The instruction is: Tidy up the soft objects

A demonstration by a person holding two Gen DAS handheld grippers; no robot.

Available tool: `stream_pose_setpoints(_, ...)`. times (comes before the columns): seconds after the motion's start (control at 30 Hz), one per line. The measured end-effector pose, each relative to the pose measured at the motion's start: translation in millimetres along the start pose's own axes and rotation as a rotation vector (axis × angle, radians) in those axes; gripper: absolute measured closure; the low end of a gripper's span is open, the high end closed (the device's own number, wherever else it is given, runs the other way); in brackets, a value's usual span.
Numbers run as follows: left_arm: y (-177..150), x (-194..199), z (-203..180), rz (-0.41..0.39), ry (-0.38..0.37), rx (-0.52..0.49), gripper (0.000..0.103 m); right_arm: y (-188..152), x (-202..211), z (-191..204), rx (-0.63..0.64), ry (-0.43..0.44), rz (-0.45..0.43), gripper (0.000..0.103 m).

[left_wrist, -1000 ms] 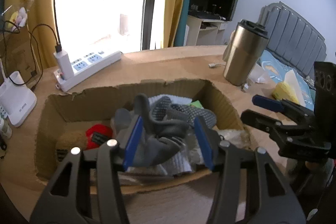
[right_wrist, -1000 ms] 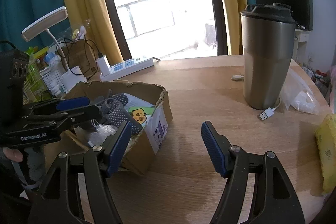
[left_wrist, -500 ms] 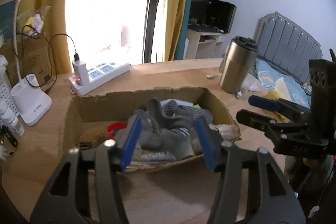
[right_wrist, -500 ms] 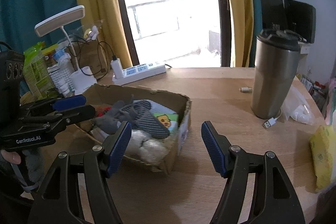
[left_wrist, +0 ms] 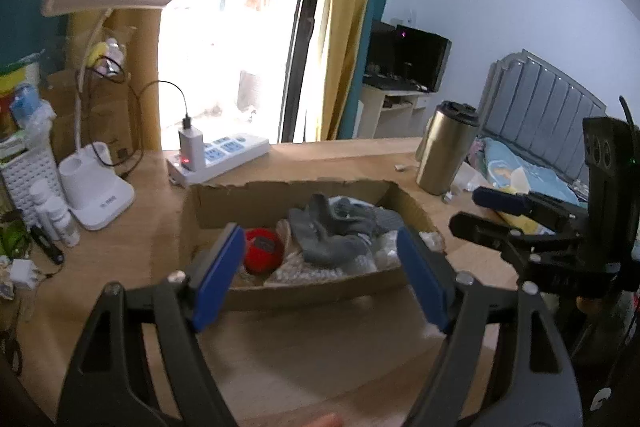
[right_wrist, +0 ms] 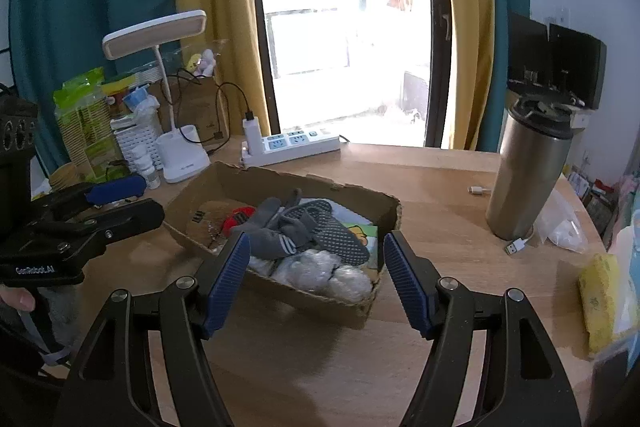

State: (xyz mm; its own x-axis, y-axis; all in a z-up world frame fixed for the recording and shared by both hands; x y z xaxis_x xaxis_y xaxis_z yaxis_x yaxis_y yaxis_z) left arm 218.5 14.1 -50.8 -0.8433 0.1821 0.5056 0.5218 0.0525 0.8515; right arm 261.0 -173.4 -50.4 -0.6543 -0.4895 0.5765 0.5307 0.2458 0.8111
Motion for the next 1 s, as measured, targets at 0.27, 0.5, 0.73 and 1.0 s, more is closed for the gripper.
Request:
stream_pose_setpoints(0.27, -5.7, 34.6, 11.9, -0.044, 0.033, 0.008, 0.008, -0.1, 17.8, 19.2, 0.028, -0.009, -0.013, 0.020)
stream_pose_setpoints(0.5, -8.6, 58.7, 16.3, -0.072, 0.087, 0.019, 0.004, 2.1, 44.4, 33.8, 0.051, -0.019, -0.057, 0.020)
stream_pose_setpoints(0.73, -9.5, 88.1, 14.2, -0.108, 0.148, 0.026, 0.004, 0.8, 77.5, 43.8, 0.057, -0.020, -0.107, 0.019)
stream_pose_setpoints(1.0, -14.7, 127.9, -2.3, -0.161, 0.179, -0.012, 0.004, -7.4, 118.7, 54.9, 0.066, -0.023, -0.173, 0.019)
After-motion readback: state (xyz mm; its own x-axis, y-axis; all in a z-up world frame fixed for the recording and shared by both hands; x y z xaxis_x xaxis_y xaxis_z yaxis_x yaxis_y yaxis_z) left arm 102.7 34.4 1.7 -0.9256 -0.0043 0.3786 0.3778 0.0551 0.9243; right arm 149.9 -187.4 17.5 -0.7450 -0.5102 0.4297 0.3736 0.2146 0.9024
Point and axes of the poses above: each gripper's, at about its wrist camera, not at the fingertips, and x roughly against the way its jaws point, z to its left, y to its top, the point moved 2 cm from there along -x, roughly the way its jaws point, and after that the axes turned 4 degrees about -x, right-handed, at the moved point
